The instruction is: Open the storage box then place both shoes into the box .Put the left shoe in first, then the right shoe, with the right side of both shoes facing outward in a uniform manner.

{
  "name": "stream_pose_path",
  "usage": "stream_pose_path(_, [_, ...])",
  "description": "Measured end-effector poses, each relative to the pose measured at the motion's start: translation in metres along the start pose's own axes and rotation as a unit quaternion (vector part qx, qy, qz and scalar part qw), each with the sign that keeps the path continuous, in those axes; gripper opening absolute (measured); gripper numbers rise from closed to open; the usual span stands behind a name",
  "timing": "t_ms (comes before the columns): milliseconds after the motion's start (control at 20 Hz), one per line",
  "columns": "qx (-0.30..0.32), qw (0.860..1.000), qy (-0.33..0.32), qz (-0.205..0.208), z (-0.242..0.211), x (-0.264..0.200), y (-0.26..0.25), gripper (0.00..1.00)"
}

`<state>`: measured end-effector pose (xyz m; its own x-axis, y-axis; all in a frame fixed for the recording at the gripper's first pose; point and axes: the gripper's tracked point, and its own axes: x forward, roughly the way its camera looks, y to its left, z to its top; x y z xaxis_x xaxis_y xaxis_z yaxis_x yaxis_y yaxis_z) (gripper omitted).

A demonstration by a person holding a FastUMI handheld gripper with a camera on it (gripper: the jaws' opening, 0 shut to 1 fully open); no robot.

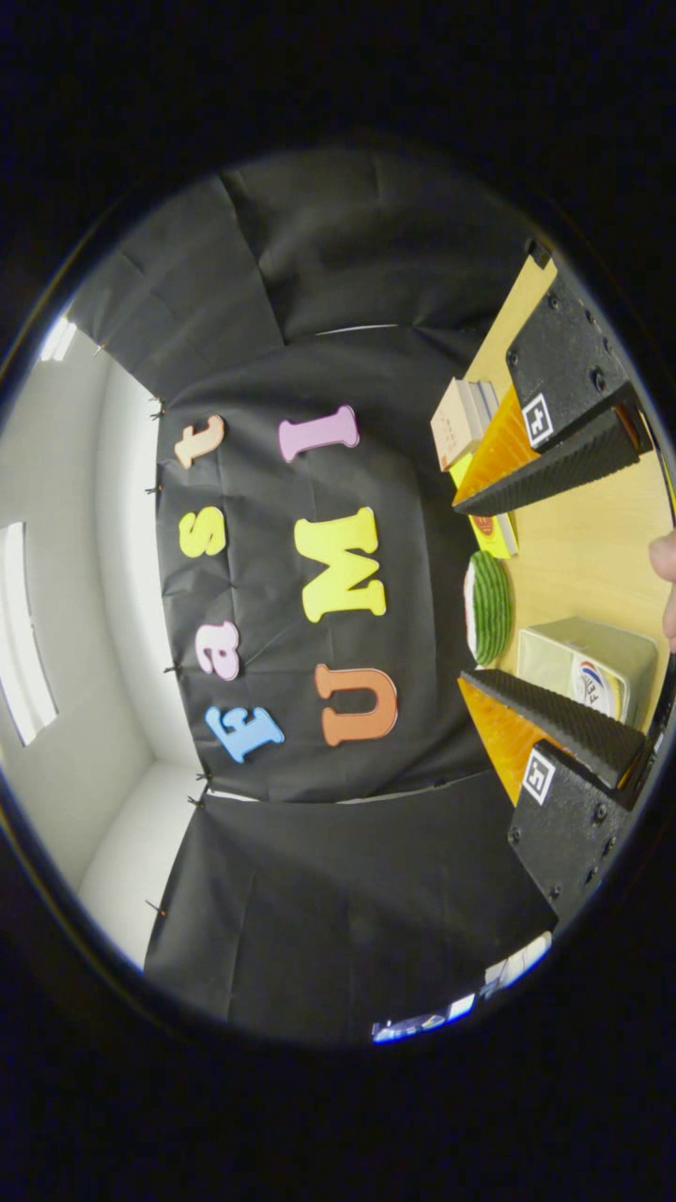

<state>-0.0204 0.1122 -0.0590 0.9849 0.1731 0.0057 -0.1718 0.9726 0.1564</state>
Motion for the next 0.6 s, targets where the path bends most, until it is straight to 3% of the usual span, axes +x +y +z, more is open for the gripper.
stream_pose_path(600, [0.004, 1.000, 0.013, -0.009, -0.0057, 0.0107, -0.0075, 1.00])
